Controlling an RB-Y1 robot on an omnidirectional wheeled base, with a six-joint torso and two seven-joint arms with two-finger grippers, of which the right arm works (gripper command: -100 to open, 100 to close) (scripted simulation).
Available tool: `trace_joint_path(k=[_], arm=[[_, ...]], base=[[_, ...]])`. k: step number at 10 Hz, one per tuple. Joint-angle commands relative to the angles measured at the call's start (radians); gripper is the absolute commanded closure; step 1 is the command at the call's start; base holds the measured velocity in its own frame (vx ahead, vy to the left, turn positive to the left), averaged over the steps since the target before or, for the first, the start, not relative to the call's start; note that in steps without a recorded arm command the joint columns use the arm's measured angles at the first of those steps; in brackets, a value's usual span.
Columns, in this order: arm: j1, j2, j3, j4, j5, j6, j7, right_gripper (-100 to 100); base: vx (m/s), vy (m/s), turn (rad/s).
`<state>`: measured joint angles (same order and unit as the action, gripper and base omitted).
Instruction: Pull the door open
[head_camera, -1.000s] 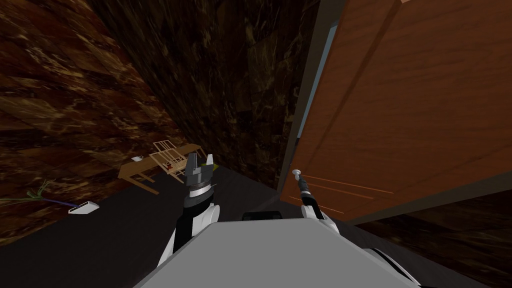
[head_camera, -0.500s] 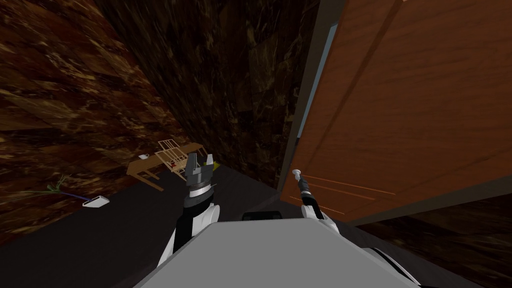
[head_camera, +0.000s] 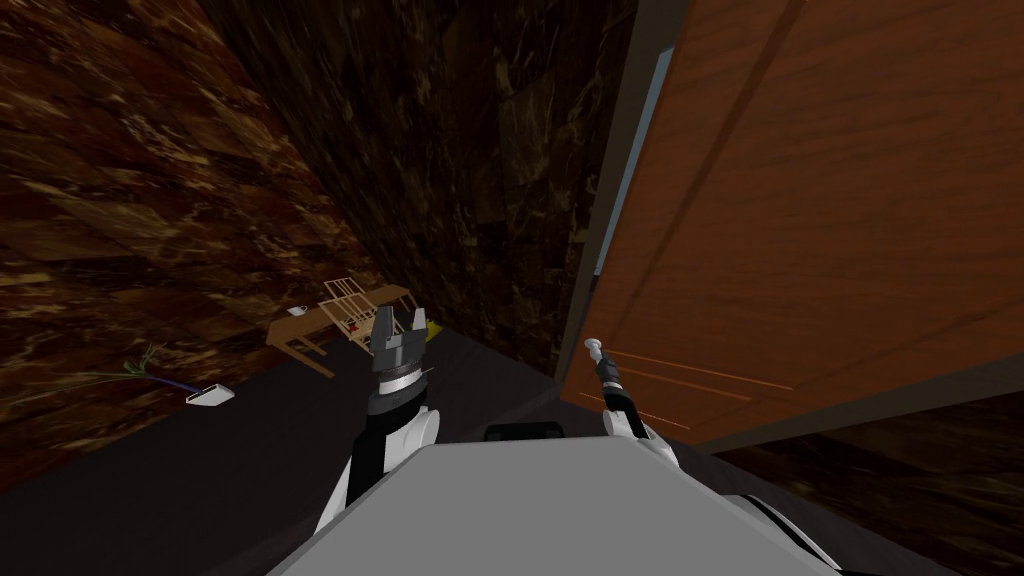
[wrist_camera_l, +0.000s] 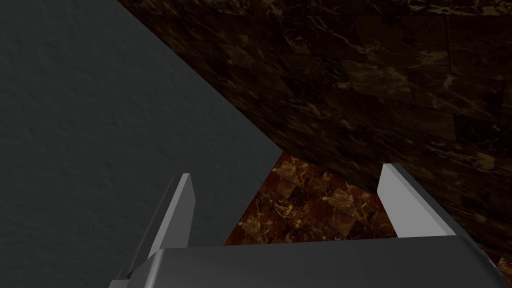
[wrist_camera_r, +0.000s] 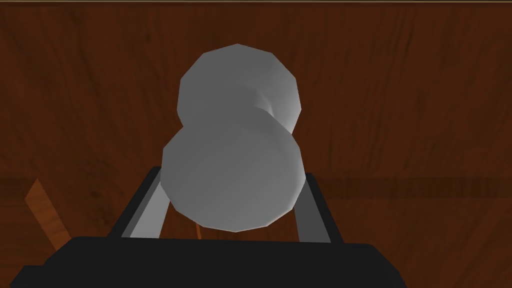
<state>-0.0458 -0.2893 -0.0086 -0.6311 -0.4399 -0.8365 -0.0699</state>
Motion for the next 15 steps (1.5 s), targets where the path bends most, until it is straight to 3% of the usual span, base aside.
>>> trace_joint_path(k=[1,15], arm=[[-0.001,0.003,0.002,-0.002,-0.003,-0.001,-0.05,100],[-0.009,0.004,-0.001,0.008,-0.022,-0.003,-0.358,100]], base=[[-0.04,-0.013,0.059],[-0.03,-0.01,0.035]])
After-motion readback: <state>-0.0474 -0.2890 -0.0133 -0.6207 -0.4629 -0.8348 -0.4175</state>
